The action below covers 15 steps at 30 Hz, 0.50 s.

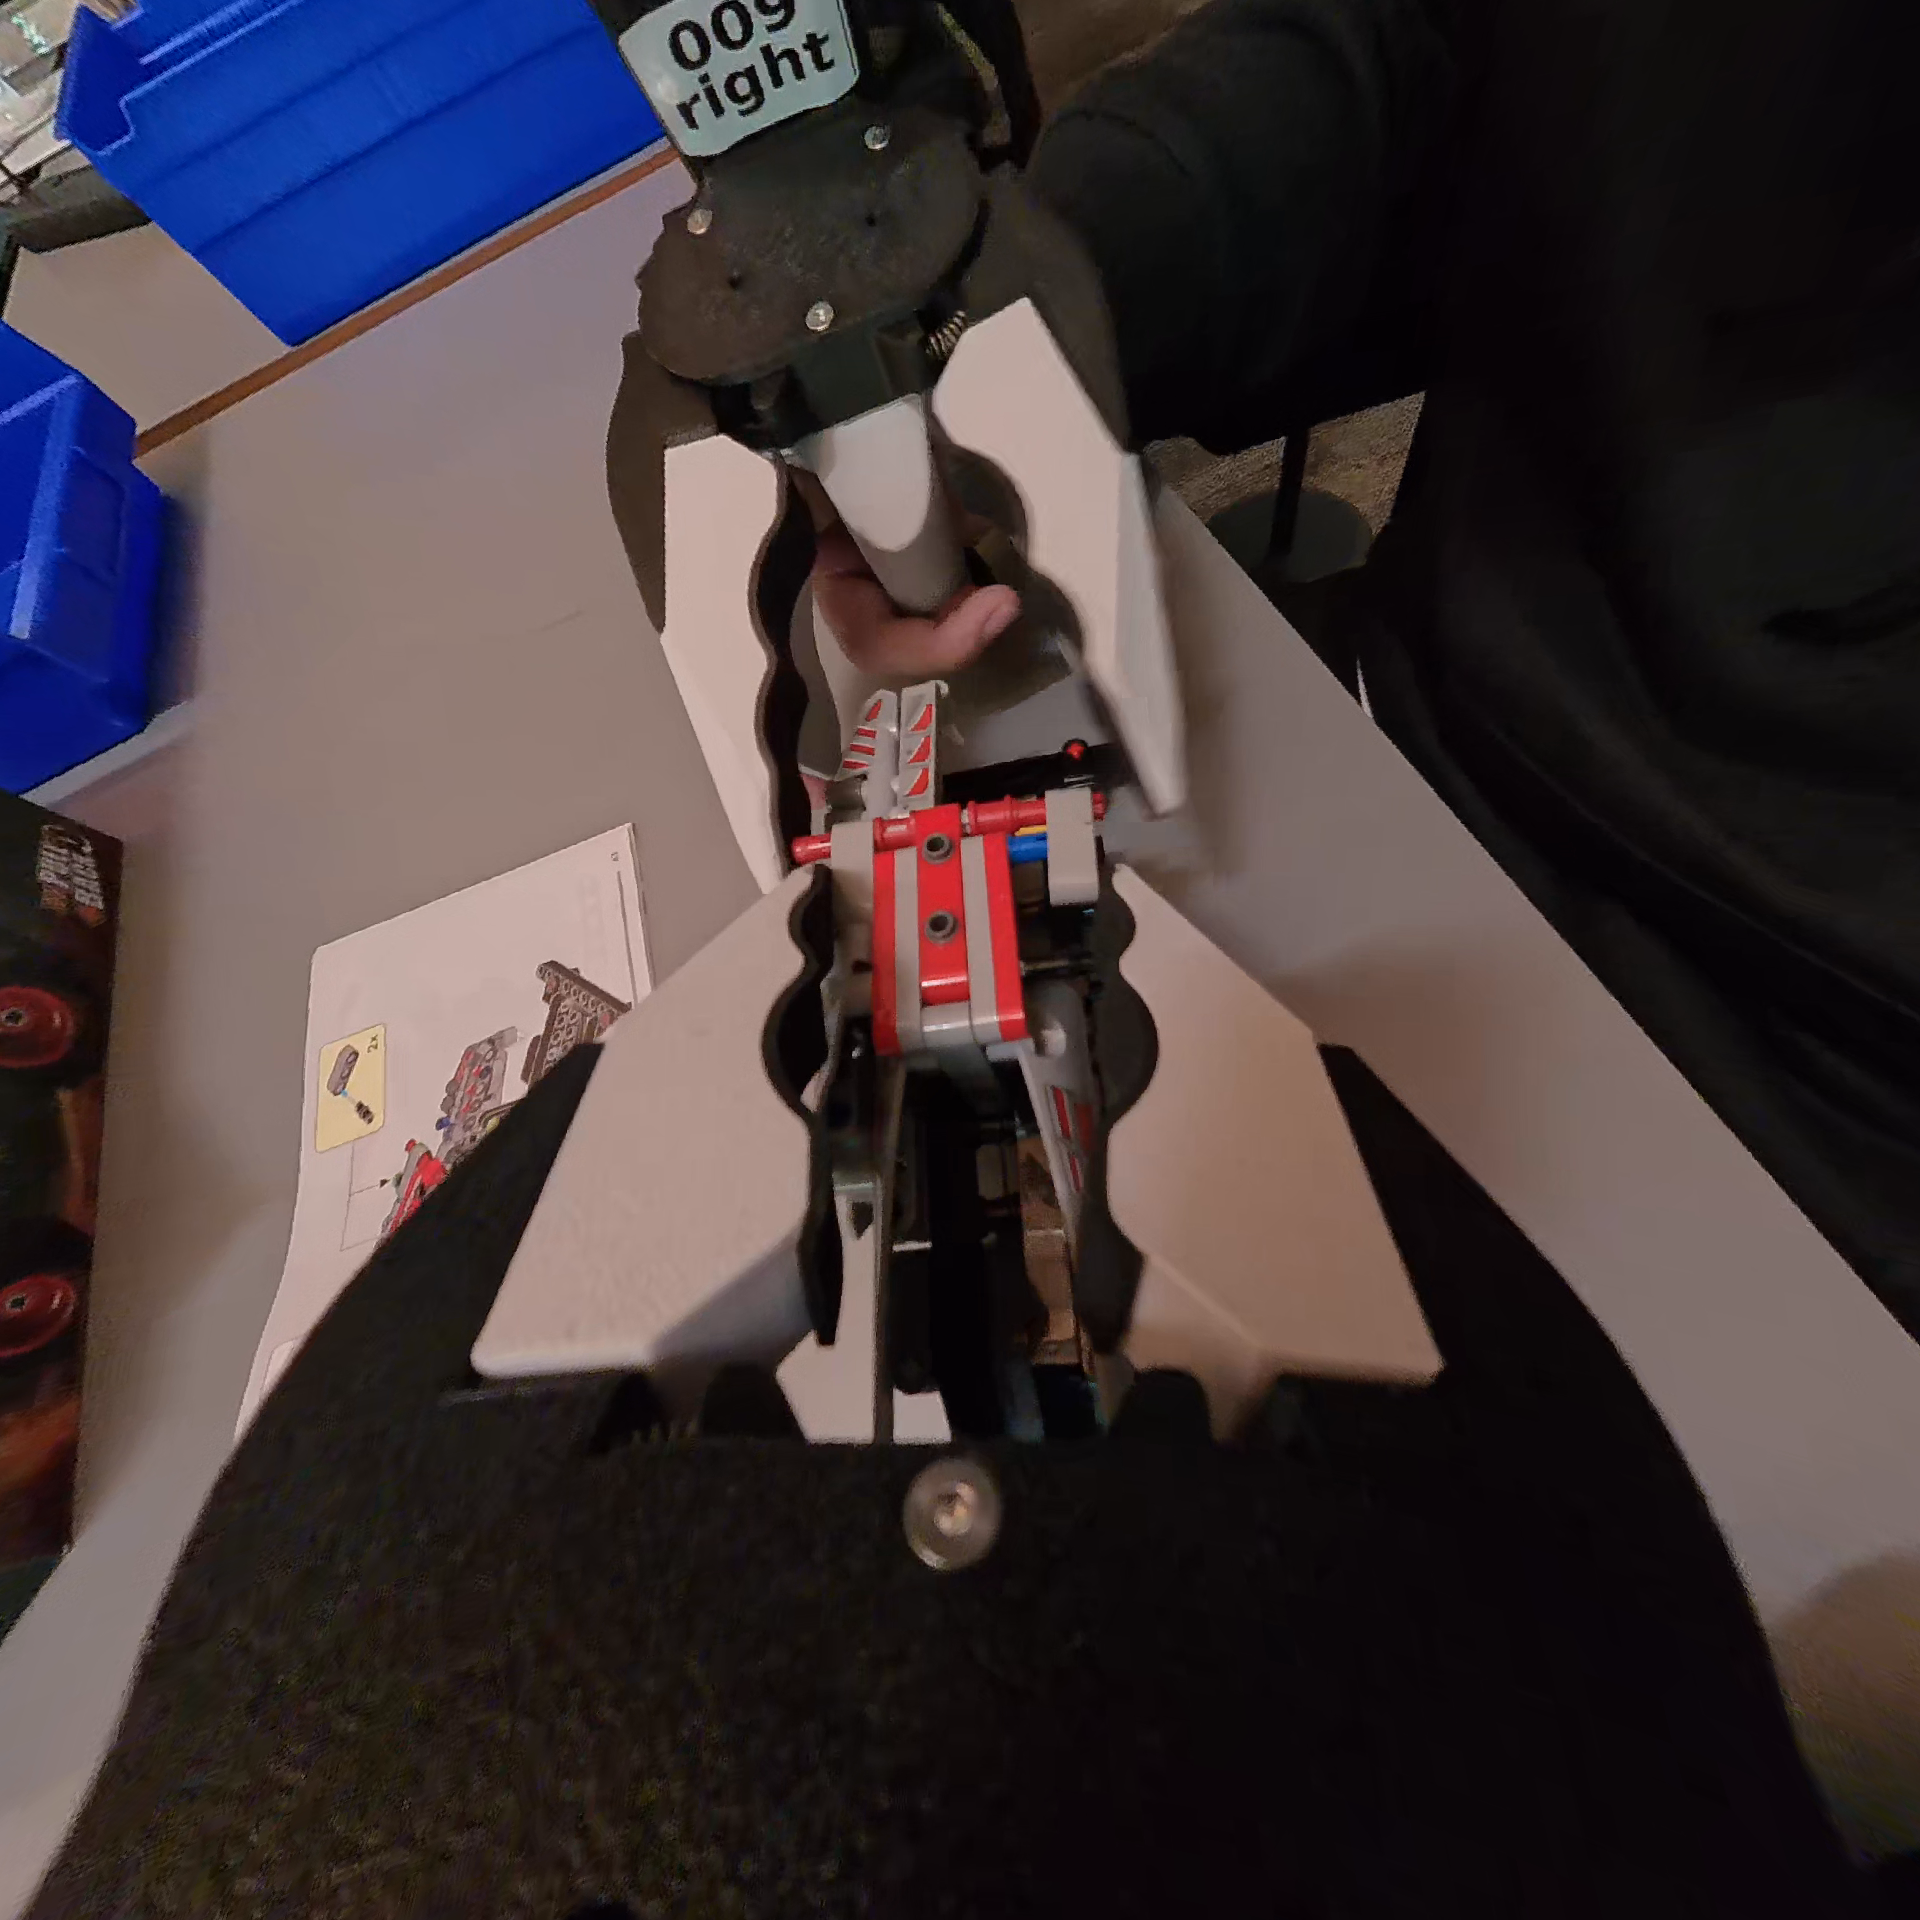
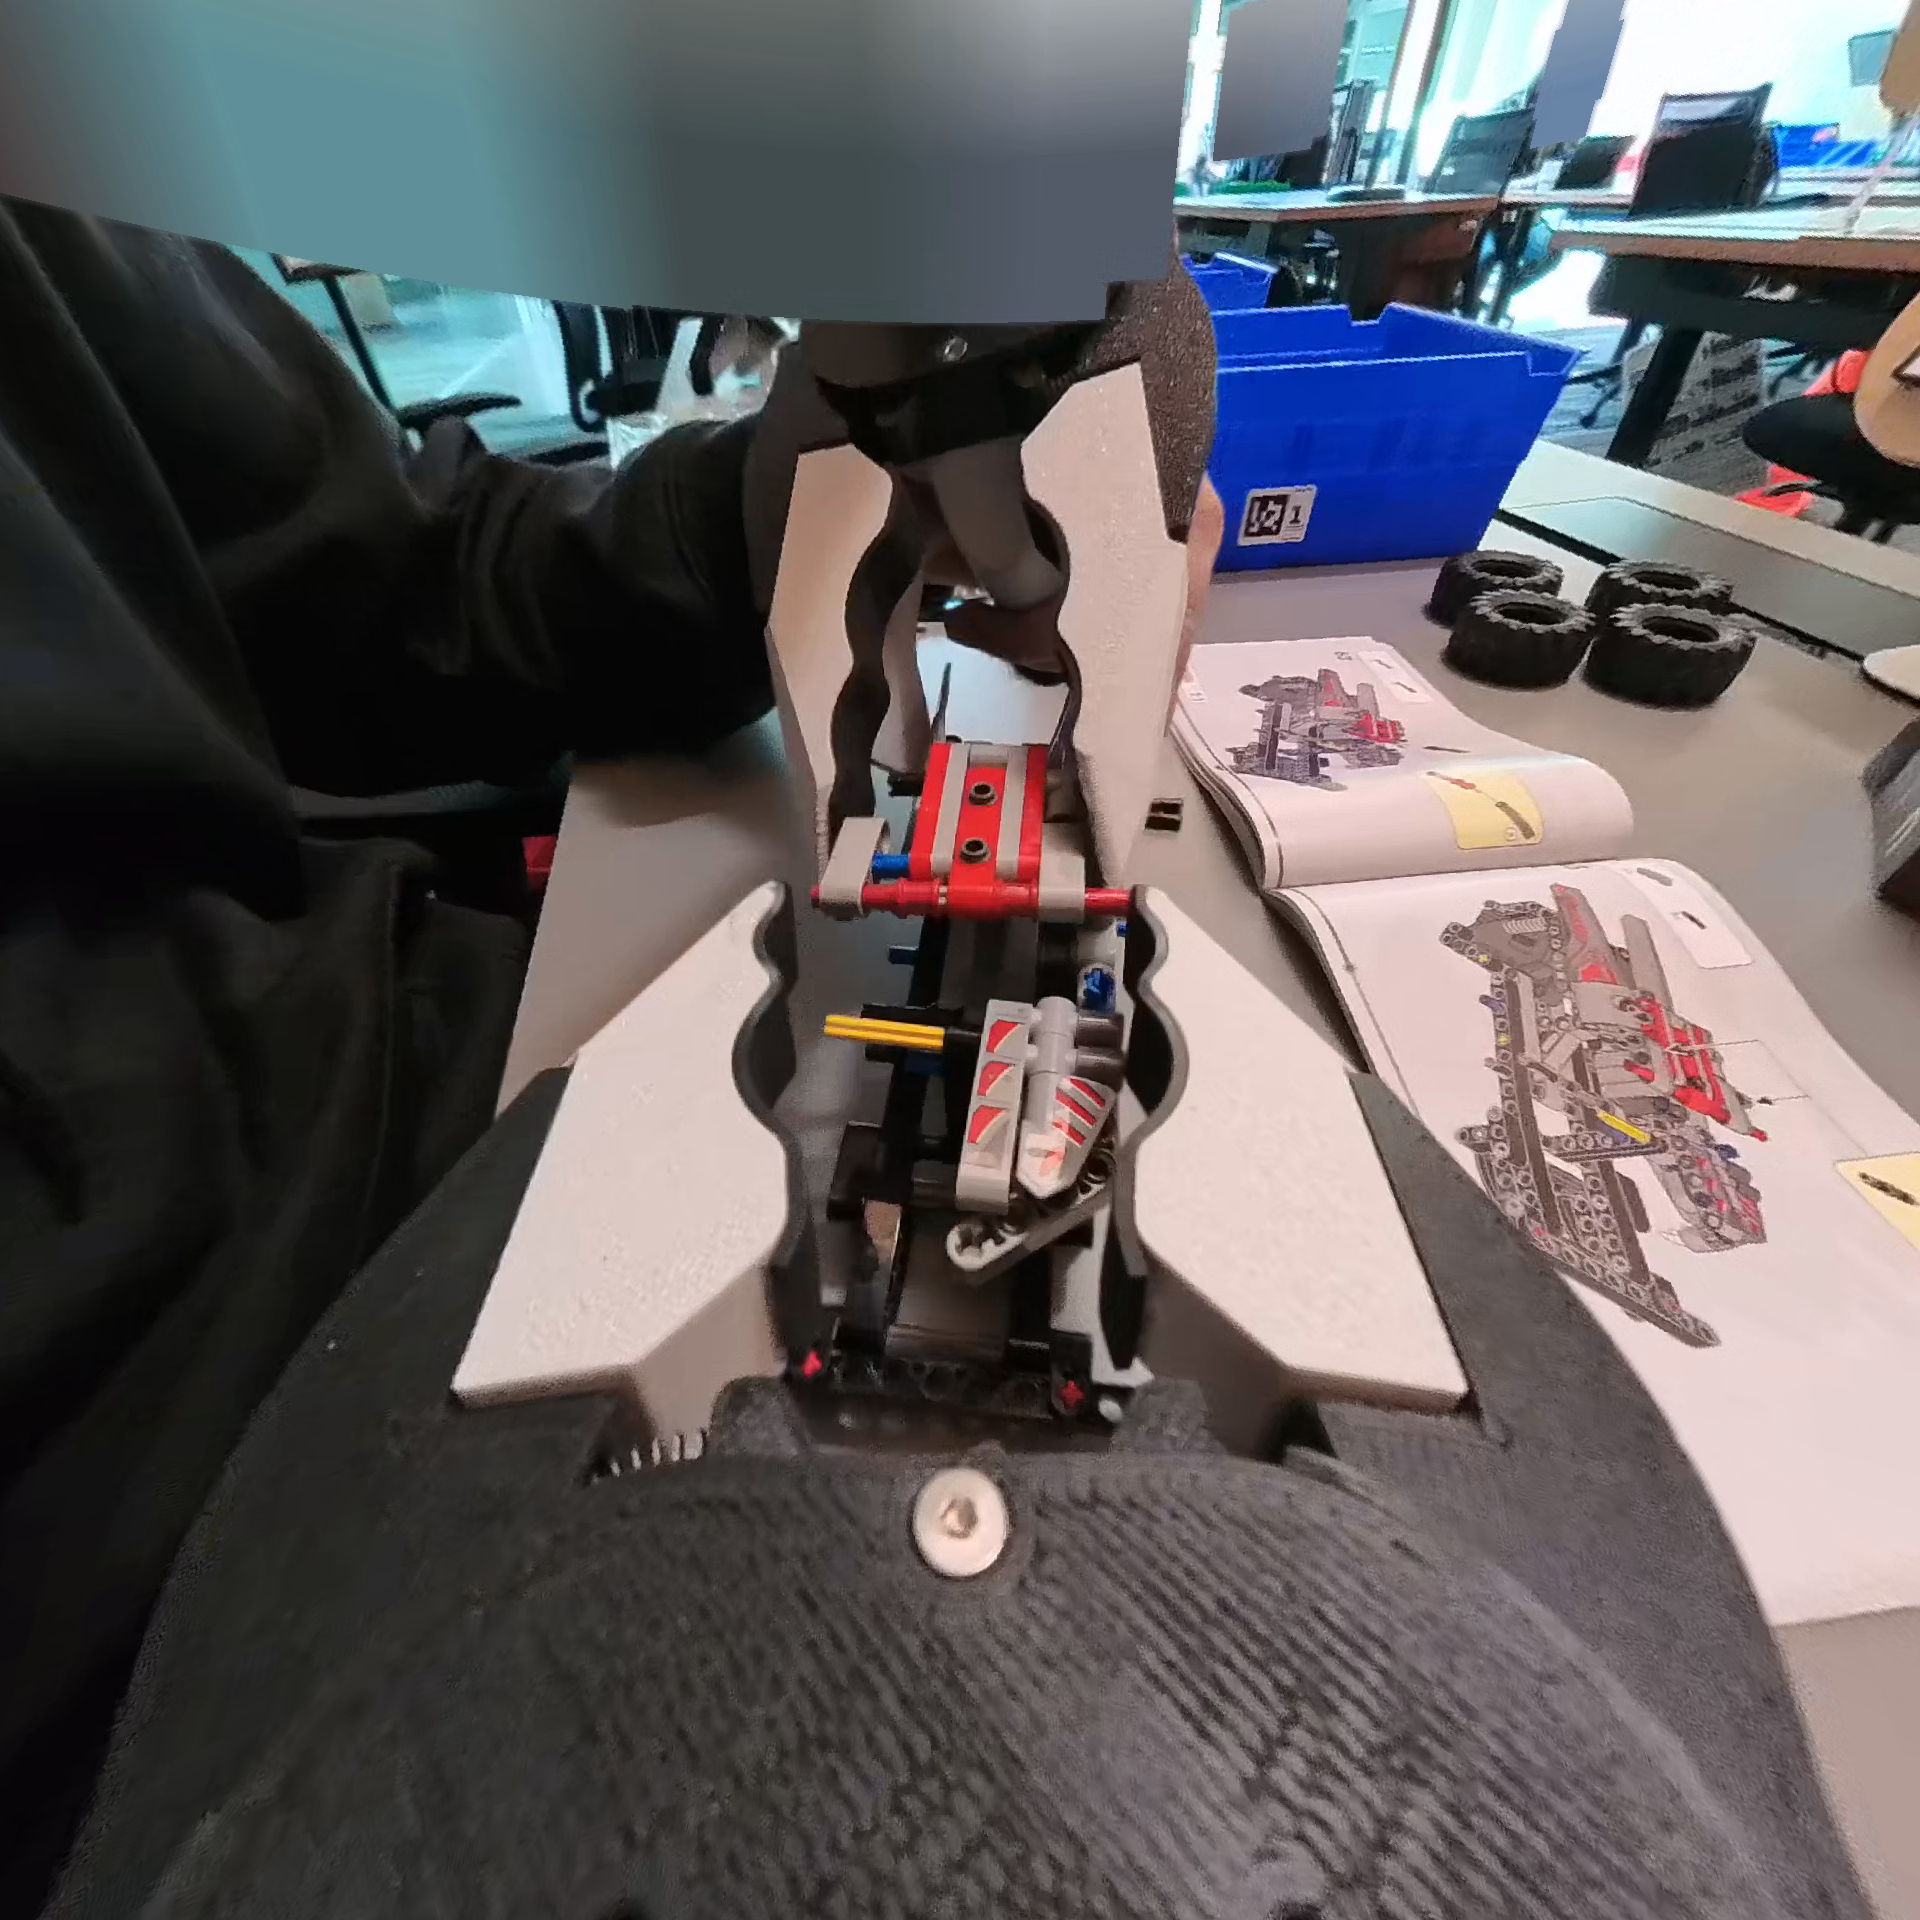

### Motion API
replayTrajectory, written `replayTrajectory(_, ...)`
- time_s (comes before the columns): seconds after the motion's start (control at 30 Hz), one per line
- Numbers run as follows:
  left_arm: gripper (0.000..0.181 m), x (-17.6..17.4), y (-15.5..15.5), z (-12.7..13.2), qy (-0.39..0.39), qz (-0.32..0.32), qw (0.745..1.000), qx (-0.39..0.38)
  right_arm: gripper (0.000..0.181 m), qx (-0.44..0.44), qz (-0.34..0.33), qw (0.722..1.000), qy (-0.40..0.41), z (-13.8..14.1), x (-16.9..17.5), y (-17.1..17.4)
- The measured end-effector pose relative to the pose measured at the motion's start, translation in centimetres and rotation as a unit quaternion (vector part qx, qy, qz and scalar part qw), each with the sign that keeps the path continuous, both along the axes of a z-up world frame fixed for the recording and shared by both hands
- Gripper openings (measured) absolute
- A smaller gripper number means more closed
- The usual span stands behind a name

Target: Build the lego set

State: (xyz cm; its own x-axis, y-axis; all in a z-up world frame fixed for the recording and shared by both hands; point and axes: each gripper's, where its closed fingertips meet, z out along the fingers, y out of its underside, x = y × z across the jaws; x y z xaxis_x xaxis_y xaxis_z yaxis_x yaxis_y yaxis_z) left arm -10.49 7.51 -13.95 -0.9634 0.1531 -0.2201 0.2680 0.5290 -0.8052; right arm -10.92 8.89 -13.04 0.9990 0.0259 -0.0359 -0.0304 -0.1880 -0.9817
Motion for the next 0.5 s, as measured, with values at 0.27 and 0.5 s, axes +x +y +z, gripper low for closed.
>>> replayTrajectory(0.27,0.048,0.09,-0.20,0.08,0.009,0.005,1.000,-0.011,0.062,-0.027,-0.022,0.997,-0.068,-0.78,0.48,0.46)
replayTrajectory(0.5,0.047,0.19,-0.12,0.08,0.018,0.015,1.000,-0.009,0.061,-0.028,-0.013,0.998,-0.060,-0.81,0.58,0.47)
